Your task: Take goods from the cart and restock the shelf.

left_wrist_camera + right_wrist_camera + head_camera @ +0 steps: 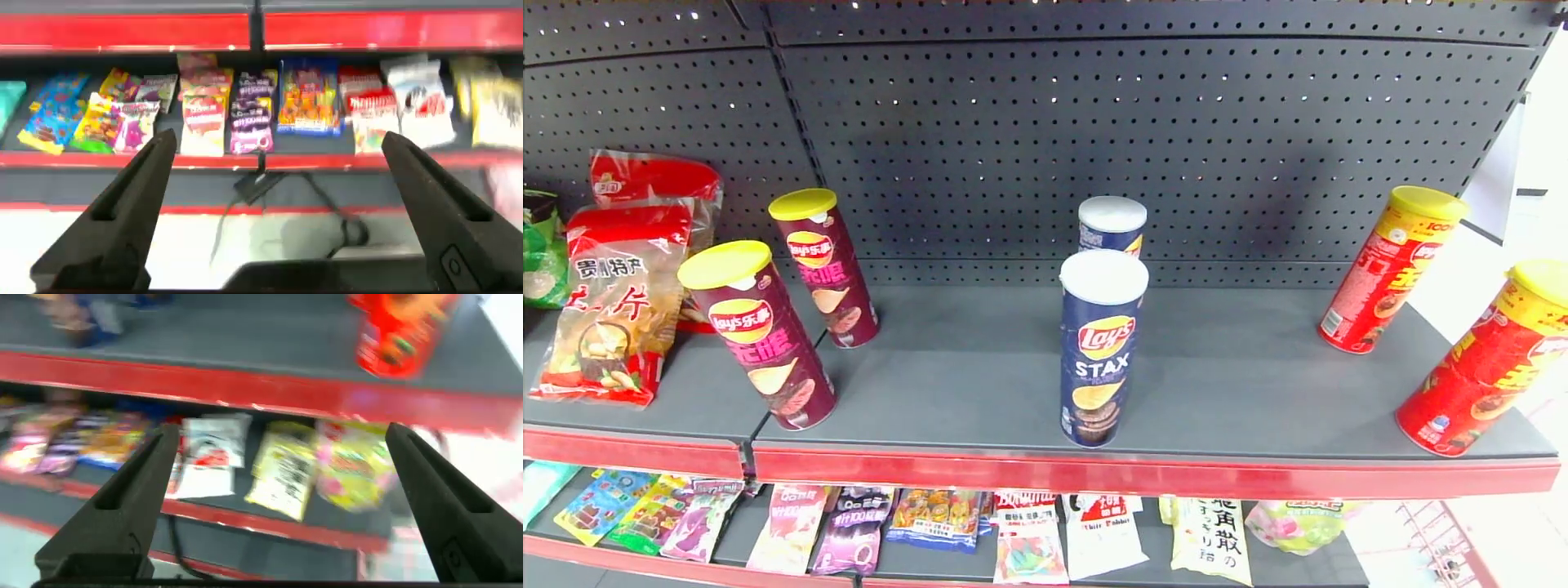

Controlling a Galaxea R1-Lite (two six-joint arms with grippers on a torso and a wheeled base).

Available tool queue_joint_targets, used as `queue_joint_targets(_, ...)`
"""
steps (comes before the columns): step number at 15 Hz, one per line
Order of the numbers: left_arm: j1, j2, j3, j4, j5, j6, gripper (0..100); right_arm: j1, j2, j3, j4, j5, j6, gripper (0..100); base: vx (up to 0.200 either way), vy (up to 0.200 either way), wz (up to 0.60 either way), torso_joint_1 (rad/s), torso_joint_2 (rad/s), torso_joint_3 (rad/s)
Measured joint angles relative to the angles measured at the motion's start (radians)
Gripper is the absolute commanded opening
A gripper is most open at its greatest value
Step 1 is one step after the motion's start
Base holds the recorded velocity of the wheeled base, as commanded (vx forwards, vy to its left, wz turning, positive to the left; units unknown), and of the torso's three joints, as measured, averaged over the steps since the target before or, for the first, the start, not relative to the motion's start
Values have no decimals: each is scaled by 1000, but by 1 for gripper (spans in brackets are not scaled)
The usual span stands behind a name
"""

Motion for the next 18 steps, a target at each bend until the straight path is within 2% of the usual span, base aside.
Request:
queue_joint_targets(2,17,-49,122,-249,-46,-6,100,-88,11,5,-4,-21,1,100,0,0,0,0,0,0)
queue_joint_targets(4,23,-69,277,-523,-74,9,100,-135,-18,16,-15,11,-15,100,0,0,0,0,0,0)
queue_joint_targets(5,29,-72,317,-558,-70,15,100,-139,-47,29,-39,50,-33,100,0,0,0,0,0,0)
queue_joint_targets(8,113,-65,354,-523,-38,25,100,-142,-90,51,-48,65,-35,100,0,0,0,0,0,0)
queue_joint_targets(10,114,-79,363,-546,-138,24,100,-143,-104,53,-49,65,-29,100,0,0,0,0,0,0)
queue_joint_targets(11,111,-85,368,-549,-158,26,100,-143,-108,54,-49,65,-29,100,0,0,0,0,0,0)
queue_joint_targets(13,109,-90,371,-517,-177,50,100,-143,-112,54,-49,64,-30,100,0,0,0,0,0,0)
queue_joint_targets(18,108,-94,373,-518,-179,53,100,-144,-113,54,-48,64,-29,100,0,0,0,0,0,0)
